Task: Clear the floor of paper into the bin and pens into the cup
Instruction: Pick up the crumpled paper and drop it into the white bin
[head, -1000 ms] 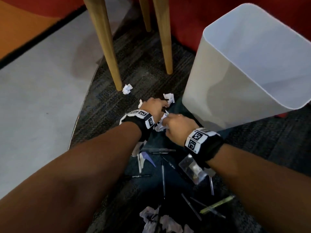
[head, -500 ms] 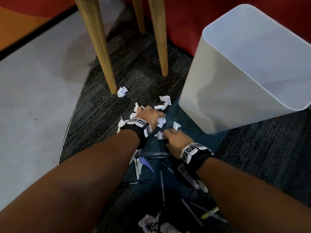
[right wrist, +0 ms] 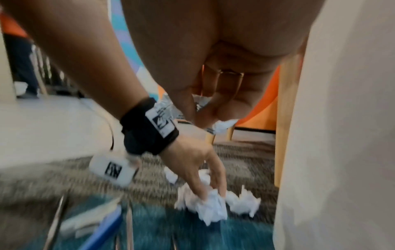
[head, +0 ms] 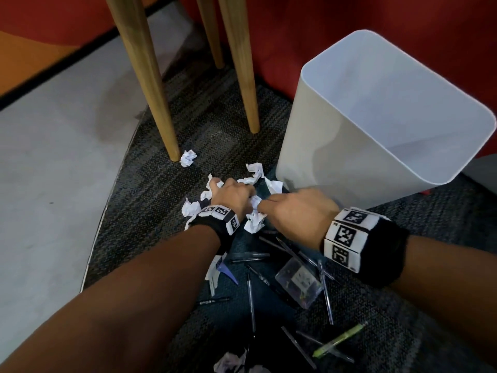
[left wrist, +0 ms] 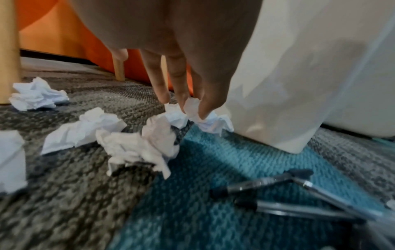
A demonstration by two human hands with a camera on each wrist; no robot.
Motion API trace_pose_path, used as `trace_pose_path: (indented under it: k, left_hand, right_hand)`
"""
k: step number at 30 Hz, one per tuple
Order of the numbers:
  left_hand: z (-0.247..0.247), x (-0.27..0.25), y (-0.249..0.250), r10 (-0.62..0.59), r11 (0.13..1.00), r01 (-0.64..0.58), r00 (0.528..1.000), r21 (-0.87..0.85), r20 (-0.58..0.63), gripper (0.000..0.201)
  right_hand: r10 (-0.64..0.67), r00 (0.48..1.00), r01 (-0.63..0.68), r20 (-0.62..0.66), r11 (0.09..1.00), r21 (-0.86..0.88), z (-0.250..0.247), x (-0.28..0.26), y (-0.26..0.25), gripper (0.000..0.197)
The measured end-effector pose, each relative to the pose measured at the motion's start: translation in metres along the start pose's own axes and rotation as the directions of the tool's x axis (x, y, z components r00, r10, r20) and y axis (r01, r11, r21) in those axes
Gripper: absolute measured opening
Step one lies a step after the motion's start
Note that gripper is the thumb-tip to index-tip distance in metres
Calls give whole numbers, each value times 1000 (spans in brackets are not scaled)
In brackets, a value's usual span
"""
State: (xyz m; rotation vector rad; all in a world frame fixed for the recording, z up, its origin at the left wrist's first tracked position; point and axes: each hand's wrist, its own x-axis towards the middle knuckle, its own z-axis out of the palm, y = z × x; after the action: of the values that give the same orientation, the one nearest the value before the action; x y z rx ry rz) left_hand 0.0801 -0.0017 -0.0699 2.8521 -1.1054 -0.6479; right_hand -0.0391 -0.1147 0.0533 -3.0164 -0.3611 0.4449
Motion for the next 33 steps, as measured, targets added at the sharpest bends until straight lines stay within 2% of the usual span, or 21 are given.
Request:
trace_pose_path:
  k: [3, 5, 6, 8, 12, 15, 19, 24, 27, 29, 31, 33]
  left_hand:
    - [-16, -4, 1, 2, 992, -5, 1000, -124, -18, 27]
    - [-28, -9, 2, -4, 968, -11, 998, -250, -61, 34]
    - [-38, -13, 4, -17, 953, -11, 996, -303, -90, 35]
    - [-64, -22, 9, -36, 926, -19, 990, -378, -137, 30]
    - [-123, -36, 14, -38, 906, -83, 960, -415, -276, 25]
    - [-161, -40, 19, -45, 895, -125, 929, -428, -367, 25]
    - [-201, -44, 38, -60, 866, -203, 866, -457, -497, 26]
    - [-231, -48, 63, -113, 779, -302, 794, -549, -597, 22]
    - [-240, -49, 81, -102, 767, -349, 762, -538, -640, 22]
    - [-245, -49, 92, -90, 748, -379, 756, -545, -649, 21]
    - [-247, -49, 103, -67, 741, -391, 766, -546, -640, 25]
    - [-246, -48, 113, -40, 741, -395, 781, -543, -623, 28]
  right_hand:
    - [-52, 967, 94, -250, 983, 160, -28, -12, 1, 30]
    - [-20, 928, 105, -371, 972, 211, -52, -18, 1, 19]
    - [12, 909, 87, -417, 972, 218, -65, -22, 1, 24]
    - [79, 847, 34, -526, 979, 203, -89, -30, 5, 33]
    - [270, 703, -81, -658, 950, 303, -119, -46, 32, 16]
    - [425, 638, -211, -643, 899, 385, -117, -58, 61, 12]
    - [657, 569, -422, -495, 750, 510, -107, -70, 88, 21]
    - [695, 590, -505, -410, 714, 485, -95, -81, 100, 26]
    - [708, 645, -563, -288, 695, 448, -91, -88, 104, 44]
    - [714, 663, -586, -226, 683, 436, -91, -90, 105, 54]
    - [719, 643, -570, -262, 678, 464, -93, -91, 106, 51]
    - [724, 596, -524, -346, 678, 515, -98, -93, 104, 43]
